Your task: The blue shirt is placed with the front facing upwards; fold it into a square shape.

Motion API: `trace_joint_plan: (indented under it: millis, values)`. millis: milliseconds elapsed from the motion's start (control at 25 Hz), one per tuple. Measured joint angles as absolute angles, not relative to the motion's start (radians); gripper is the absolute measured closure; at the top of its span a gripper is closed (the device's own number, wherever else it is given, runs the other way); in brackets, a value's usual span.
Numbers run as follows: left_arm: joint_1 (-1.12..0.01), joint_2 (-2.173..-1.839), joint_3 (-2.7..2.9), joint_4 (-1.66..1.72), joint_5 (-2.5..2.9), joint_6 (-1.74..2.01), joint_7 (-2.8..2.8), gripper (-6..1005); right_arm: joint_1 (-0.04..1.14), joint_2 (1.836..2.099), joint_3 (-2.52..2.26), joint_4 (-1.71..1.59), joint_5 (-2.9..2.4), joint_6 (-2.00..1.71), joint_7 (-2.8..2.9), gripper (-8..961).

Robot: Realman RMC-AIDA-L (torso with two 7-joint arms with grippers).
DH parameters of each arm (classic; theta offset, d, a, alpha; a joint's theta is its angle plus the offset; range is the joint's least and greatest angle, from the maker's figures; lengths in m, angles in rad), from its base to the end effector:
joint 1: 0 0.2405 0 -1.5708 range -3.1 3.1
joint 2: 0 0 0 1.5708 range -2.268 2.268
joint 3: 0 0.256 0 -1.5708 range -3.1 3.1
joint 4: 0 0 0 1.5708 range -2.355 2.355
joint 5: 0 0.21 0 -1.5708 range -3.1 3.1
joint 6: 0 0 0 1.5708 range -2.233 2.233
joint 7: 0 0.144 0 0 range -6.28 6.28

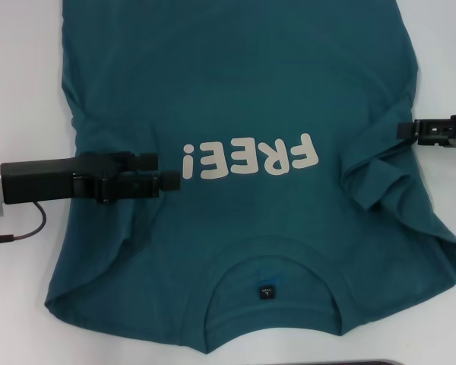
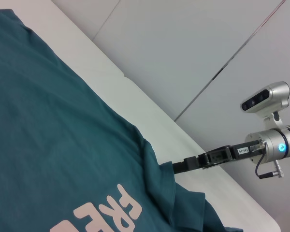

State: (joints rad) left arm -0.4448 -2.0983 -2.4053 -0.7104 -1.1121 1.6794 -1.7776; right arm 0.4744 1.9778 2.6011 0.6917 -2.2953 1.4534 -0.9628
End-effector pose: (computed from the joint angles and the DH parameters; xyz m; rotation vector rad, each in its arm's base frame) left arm -0.2705 0.2929 -0.0074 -2.7409 -1.2287 -0.7584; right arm 0.3447 0.3217 0.0519 -2.1629 1.7290 0.4520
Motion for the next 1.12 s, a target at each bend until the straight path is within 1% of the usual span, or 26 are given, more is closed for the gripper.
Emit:
trace_joint_plan:
  millis: [200,320,520,760,1120]
  values:
    - [-0.445,-2.098,-2.406,-0.711,-1.112,1.678,-1.778,124,0.48,1.979,2.6,0.69,-2.295,1.446,-0.962,223]
    - [-0.445,-2.098,-2.407,-0.711,-1.112,1.678,-1.778,124,0.485,1.98,2.589,0.682,-2.296,1.437,-0.96,285]
    - [-0.445,-2.098,-2.407,-0.711,-1.112,1.678,-1.778,123,0.491,1.978,2.53,0.666,-2.298,1.393,-0.921,532]
    - [-0.444,-2.097,-2.409,-0.712,-1.112,1.678,-1.778,124,0.494,1.976,2.509,0.669,-2.299,1.391,-0.91,775]
    - [-0.444,-2.097,-2.408,-0.712,-1.112,1.678,-1.778,124,0.485,1.972,2.518,0.677,-2.291,1.397,-0.912,904]
